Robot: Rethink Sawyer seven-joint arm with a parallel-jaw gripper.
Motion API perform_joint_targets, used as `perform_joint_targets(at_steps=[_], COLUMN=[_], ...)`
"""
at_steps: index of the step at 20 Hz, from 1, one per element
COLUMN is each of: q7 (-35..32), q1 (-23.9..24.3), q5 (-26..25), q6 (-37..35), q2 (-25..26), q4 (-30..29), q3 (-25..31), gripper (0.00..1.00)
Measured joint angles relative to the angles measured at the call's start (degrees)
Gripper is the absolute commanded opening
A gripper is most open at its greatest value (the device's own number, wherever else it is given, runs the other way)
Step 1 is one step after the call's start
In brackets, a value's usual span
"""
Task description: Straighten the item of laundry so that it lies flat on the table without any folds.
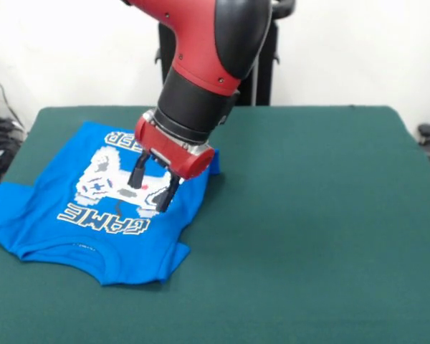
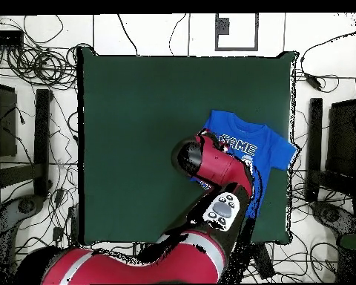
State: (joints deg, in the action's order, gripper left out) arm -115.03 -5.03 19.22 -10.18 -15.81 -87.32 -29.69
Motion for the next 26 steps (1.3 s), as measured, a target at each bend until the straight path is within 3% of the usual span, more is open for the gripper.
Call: perform_joint_targets(at_steps=[13, 26], q7=[0.00, 0.00], q1=[0.58, 0.83], q5=[-0.05, -0.07], q6=[-6.63, -7.56], q2=[-0.01, 0.18], q4=[4.34, 7.76], q3=[-1.36, -1.81], gripper=[1.00, 1.00])
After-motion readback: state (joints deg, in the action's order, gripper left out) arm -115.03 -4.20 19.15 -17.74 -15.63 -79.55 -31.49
